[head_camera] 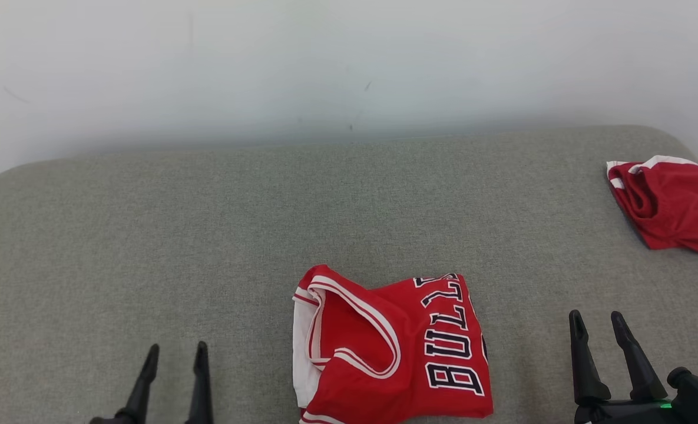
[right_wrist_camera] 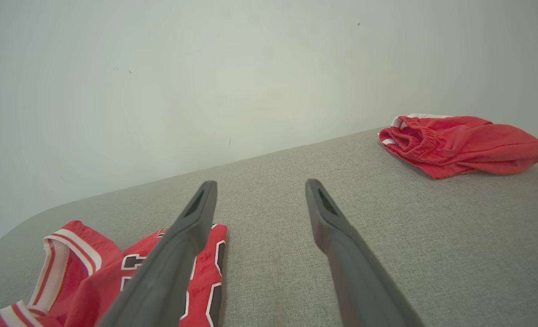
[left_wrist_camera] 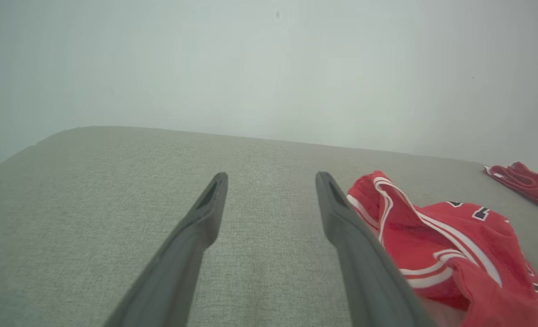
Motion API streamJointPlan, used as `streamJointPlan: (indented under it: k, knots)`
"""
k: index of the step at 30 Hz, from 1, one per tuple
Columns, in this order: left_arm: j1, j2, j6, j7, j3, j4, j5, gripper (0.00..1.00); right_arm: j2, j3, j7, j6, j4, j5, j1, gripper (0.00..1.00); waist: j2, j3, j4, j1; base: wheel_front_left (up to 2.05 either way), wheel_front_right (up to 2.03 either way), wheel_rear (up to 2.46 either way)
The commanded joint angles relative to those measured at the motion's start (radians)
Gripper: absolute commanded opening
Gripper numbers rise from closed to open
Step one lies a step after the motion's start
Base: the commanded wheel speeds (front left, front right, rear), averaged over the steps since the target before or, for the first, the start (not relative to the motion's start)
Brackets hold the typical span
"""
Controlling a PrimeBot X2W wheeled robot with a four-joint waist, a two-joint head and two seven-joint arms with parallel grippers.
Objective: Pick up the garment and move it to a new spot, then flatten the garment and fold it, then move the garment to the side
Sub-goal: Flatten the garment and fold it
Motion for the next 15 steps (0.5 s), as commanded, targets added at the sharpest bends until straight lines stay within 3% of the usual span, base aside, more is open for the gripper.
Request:
streamJointPlan:
  k: [1,8,15]
  knots:
    - [-0.013,-0.009,-0.014,-0.003,-0.01,0.006,0.011,1.0,0.0,0.002,-0.005,-0.003,0.001,-0.007,0.006,1.0,0.0,0.0,0.002,0.0001,0.0,0.0,0.0]
    - [-0.099,0.001,-0.074,0.031,-0.149,0.077,0.002,1.0,-0.013,0.017,0.004,-0.003,0.005,-0.004,-0.007,1.0,0.0,-0.006,-0.008,0.0001,0.0,0.0,0.0]
    - [-0.198,0.052,-0.08,0.166,-0.334,0.093,-0.096,1.0,-0.017,0.024,0.007,-0.003,0.011,0.001,-0.009,1.0,0.0,0.001,-0.037,0.0001,0.0,0.0,0.0]
